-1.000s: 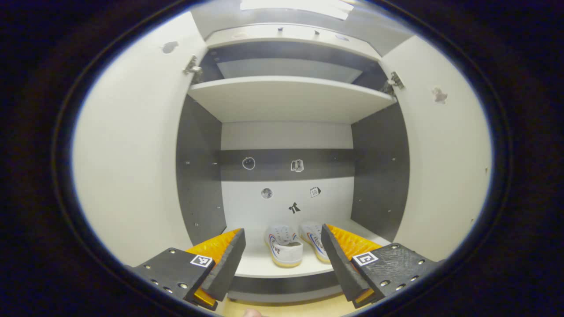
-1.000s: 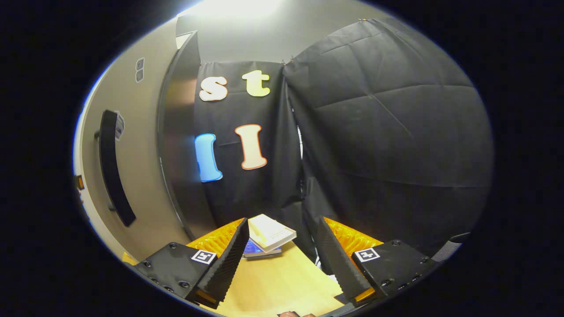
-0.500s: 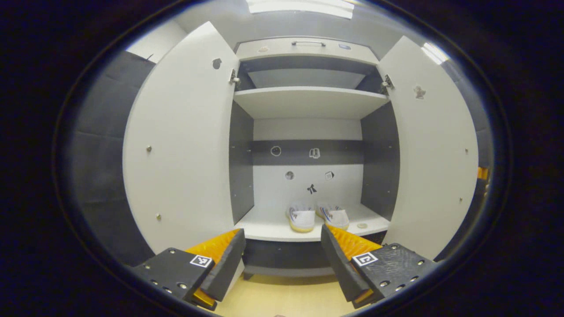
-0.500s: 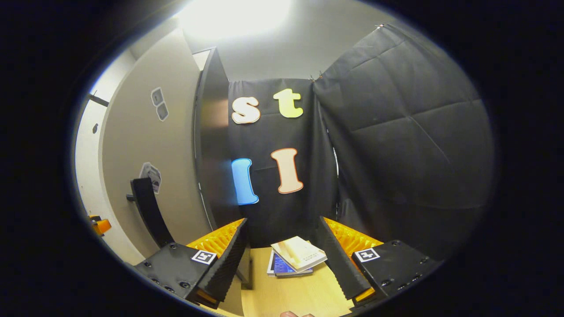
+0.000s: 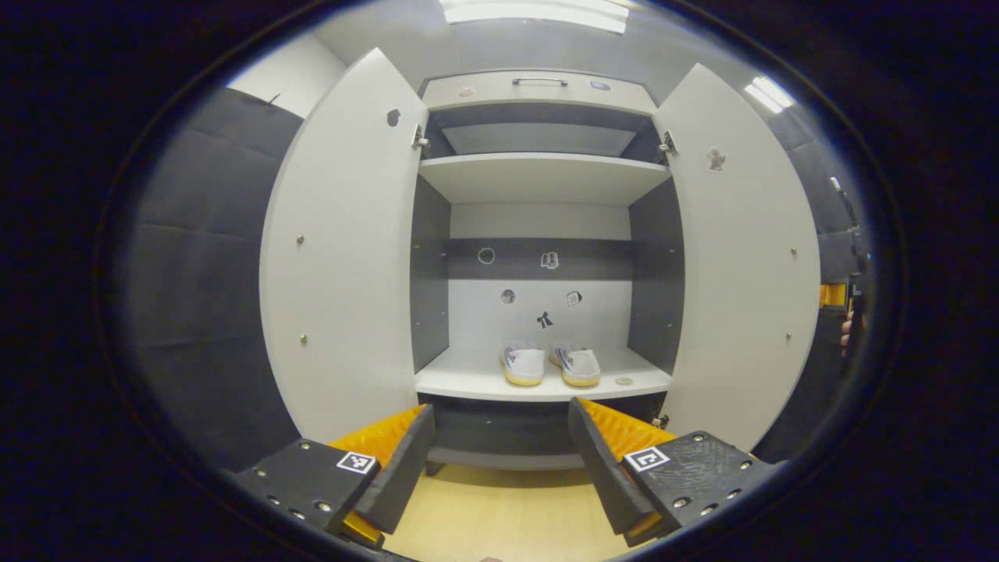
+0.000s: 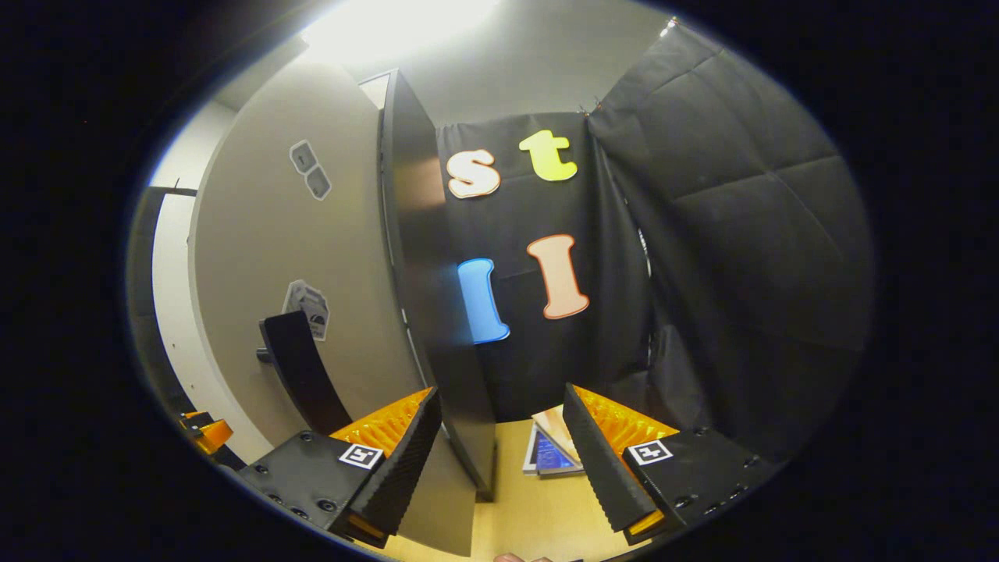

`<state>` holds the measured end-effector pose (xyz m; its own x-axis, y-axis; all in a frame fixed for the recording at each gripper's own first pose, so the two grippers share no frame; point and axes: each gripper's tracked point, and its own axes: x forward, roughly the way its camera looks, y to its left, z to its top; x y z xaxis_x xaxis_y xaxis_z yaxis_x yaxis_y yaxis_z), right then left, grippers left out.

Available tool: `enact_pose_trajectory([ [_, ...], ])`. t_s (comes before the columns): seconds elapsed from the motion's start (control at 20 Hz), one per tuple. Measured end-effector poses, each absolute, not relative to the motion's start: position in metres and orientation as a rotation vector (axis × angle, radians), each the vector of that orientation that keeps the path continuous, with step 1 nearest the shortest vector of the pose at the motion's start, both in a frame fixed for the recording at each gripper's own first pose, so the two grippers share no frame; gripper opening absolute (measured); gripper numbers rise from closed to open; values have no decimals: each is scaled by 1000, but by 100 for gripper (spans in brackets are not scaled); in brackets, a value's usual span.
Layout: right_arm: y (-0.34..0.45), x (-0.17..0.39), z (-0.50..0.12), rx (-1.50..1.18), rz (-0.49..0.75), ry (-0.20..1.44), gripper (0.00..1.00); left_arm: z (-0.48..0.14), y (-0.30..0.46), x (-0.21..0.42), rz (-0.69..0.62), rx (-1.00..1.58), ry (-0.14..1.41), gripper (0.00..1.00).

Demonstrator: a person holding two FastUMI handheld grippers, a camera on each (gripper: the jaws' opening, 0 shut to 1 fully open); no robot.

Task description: Grab one shoe with the right hand and put it into the shoe cabinet, grab the other shoe with the left hand and put it into the shoe cabinet; then close the right door with the right hand and the left door with the left hand.

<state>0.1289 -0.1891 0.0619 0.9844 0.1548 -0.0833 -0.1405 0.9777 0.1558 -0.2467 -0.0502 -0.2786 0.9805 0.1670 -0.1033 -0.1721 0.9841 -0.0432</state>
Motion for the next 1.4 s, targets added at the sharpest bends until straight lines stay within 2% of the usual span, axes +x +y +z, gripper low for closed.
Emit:
enact_pose_trajectory([
  [0.1, -180, 128, 65, 126, 194, 97, 98, -277, -46, -256, 192, -102, 100, 100],
  [0.15, -179, 129, 67, 112, 205, 93, 87, -277, -44, -260, 205, -123, 101, 100],
  [0.2, -177, 130, 65, 102, 215, 98, 95, -278, -39, -264, 224, -137, 101, 99],
  [0.25, -176, 131, 64, 92, 226, 110, 87, -280, -33, -268, 243, -146, 104, 100],
  [0.3, -173, 131, 65, 76, 236, 116, 87, -283, -27, -272, 266, -152, 107, 100],
  [0.35, -171, 131, 66, 58, 242, 116, 95, -285, -21, -275, 289, -157, 110, 99],
  [0.8, -125, 127, 63, 102, 277, 107, 95, -280, -18, -284, 289, -108, 92, 99],
  [1.0, -116, 125, 63, 107, 271, 102, 95, -271, -15, -288, 259, -204, 69, 100],
  [1.4, -61, 132, 60, 88, 303, 96, 94, -257, 25, -310, 285, -142, 40, 100],
])
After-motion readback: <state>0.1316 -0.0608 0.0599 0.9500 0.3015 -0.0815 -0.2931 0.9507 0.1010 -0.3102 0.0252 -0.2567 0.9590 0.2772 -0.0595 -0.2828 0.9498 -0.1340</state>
